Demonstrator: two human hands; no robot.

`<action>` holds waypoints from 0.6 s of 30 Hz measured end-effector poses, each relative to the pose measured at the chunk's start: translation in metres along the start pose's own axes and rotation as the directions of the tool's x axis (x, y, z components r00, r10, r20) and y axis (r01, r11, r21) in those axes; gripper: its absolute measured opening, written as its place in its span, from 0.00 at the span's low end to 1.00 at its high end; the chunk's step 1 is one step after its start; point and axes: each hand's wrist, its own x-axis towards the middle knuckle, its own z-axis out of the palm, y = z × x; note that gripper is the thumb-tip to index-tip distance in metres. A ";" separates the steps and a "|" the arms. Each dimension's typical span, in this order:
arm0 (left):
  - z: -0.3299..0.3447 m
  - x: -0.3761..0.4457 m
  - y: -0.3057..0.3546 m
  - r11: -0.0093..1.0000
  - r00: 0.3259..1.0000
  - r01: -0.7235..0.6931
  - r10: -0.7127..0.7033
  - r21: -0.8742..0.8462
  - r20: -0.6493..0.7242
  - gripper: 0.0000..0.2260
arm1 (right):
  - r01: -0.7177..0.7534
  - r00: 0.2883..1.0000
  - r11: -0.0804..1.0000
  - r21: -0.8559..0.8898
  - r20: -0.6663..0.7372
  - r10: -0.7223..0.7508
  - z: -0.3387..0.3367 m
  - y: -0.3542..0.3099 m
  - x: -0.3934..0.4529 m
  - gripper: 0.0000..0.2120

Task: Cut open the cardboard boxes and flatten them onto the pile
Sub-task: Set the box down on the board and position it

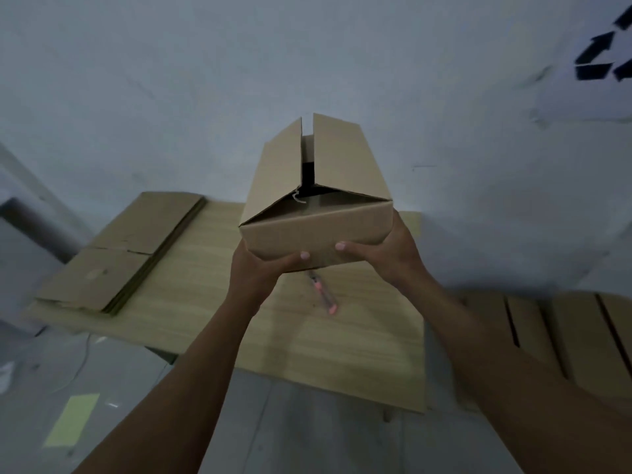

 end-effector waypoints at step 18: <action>-0.182 0.161 -0.145 0.966 0.985 0.173 -0.173 0.190 -0.014 0.40 | -0.136 0.990 0.986 -0.093 0.015 0.138 0.258 0.066 0.076 0.45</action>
